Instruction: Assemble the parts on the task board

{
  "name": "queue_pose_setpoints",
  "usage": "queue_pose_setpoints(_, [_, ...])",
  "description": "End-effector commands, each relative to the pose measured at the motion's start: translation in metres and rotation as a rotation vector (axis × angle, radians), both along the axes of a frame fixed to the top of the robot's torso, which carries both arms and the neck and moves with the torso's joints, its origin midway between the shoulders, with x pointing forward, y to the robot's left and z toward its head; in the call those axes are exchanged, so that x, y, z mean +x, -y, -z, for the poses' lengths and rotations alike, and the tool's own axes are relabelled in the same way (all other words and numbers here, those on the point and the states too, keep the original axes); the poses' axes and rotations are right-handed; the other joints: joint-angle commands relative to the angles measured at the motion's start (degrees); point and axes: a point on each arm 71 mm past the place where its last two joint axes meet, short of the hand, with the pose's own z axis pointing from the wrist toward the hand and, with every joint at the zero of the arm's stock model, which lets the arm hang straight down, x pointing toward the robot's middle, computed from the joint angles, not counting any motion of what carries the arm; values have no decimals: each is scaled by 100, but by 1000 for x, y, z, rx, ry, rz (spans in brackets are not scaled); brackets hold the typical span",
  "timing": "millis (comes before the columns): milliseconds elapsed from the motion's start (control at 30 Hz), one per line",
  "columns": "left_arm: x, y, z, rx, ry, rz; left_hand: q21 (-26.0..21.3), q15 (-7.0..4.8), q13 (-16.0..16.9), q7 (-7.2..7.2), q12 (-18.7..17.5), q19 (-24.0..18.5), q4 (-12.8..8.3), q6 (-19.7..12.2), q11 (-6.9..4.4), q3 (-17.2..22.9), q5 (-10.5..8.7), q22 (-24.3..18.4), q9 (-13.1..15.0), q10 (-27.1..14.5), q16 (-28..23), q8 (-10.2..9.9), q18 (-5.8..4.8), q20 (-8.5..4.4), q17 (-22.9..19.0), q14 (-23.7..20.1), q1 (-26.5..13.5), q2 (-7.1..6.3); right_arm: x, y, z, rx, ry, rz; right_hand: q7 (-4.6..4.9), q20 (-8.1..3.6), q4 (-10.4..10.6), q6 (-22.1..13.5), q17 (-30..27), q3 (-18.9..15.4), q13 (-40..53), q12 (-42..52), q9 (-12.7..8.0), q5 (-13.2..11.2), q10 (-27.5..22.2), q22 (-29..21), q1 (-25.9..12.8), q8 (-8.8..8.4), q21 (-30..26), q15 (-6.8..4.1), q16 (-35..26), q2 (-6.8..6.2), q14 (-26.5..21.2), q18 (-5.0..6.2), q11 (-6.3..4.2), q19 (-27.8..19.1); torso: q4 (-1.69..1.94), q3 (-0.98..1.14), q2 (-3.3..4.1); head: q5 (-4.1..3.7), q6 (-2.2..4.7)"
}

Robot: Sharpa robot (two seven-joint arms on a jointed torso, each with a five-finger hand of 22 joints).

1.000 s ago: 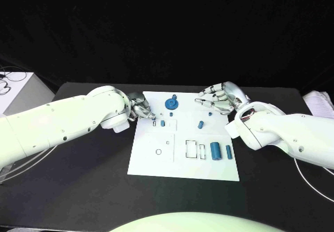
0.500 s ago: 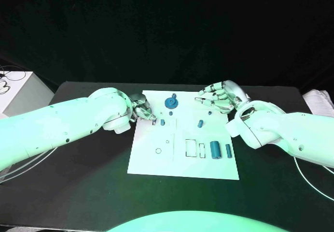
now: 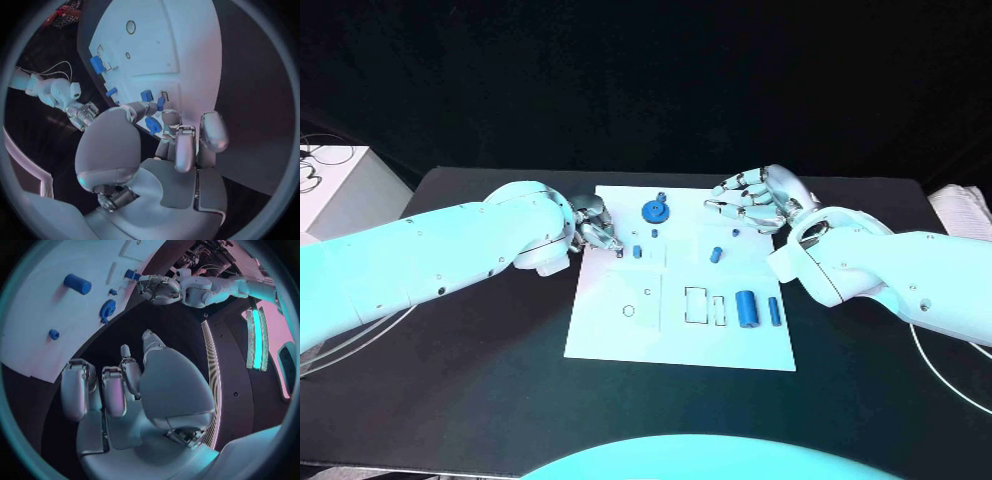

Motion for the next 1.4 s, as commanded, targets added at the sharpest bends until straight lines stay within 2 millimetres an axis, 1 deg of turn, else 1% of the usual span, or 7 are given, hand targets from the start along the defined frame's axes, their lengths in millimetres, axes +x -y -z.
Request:
queue_pose_setpoints(33, [-2, 2, 1, 20, -18, 33, 32, -53, -8, -19, 4, 43, -1218, 43, -11, 1178, 31, 10, 11, 35, 37, 19, -90, 7, 1305, 544, 11, 42, 0, -1, -1, 1, 9, -10, 5, 24, -17, -15, 862, 7, 308, -14, -7, 21, -54, 614, 13, 23, -38, 17, -19, 57, 431, 35, 0, 141, -3, 3, -1, 7, -9])
queue_pose_setpoints(333, [-3, 1, 3, 32, -36, 44, 33, -55, -2, -20, 6, 45, -1222, 44, -12, 1180, 30, 12, 11, 39, 37, 19, -91, 6, 1305, 544, 10, 40, 0, 0, -1, 0, 8, -9, 5, 24, -17, -15, 862, 7, 308, -14, -7, 21, -54, 614, 13, 23, -38, 17, -19, 57, 431, 35, 0, 141, 1, 3, 2, 2, -18])
queue_pose_setpoints(833, [-2, 1, 4, 39, -48, 51, 30, -55, -18, -20, -4, 41, -1225, 44, -12, 1183, 29, 5, 11, 32, 39, 18, -90, 5, 1310, 546, 10, 40, 0, -1, -1, 0, 7, -10, 5, 24, -17, -15, 862, 7, 308, -14, -7, 21, -54, 614, 13, 23, -38, 17, -19, 57, 431, 35, 0, 141, -6, 7, 5, 4, -35])
queue_pose_setpoints(900, [-2, 1, 4, 39, -48, 51, 28, -56, -23, -21, -9, 39, -1228, 44, -13, 1185, 27, 1, 11, 30, 38, 16, -89, 3, 1308, 545, 9, 40, 0, -1, -1, 0, 7, -10, 3, 22, -14, -12, 862, 12, 310, -8, -11, 48, -48, 617, 15, 27, -38, 14, -24, 54, 430, 33, -2, 144, -8, 5, 9, 0, -40])
queue_pose_setpoints(1000, [-1, 2, 5, 40, -48, 48, 28, -56, -23, -21, -9, 39, -1228, 44, -13, 1185, 27, 1, 11, 30, 38, 16, -89, 3, 1308, 545, 9, 40, 0, -1, -1, 0, 7, -10, 3, 22, -14, -12, 862, 12, 310, -8, -11, 48, -48, 617, 15, 27, -38, 14, -24, 54, 430, 33, -2, 144, -10, 4, 11, 3, -25])
queue_pose_setpoints(1133, [1, 2, 6, 42, -49, 46, 28, -56, -23, -21, -9, 39, -1228, 44, -13, 1185, 27, 1, 11, 30, 38, 16, -89, 3, 1308, 545, 9, 40, 0, -1, -1, 0, 7, -11, 3, 22, -14, -12, 862, 12, 310, -8, -11, 48, -48, 617, 15, 27, -38, 14, -24, 54, 430, 33, -2, 144, -10, 9, 11, -7, -53])
queue_pose_setpoints(1400, [3, 4, 8, 52, -59, 47, 28, -56, -23, -21, -9, 39, -1228, 44, -13, 1185, 27, 1, 11, 30, 38, 16, -89, 3, 1308, 545, 9, 40, 0, -2, -1, 1, 6, -12, 3, 22, -14, -12, 862, 12, 310, -8, -11, 48, -48, 617, 15, 27, -38, 14, -24, 54, 430, 33, -2, 144, -11, 9, 8, -10, -73])
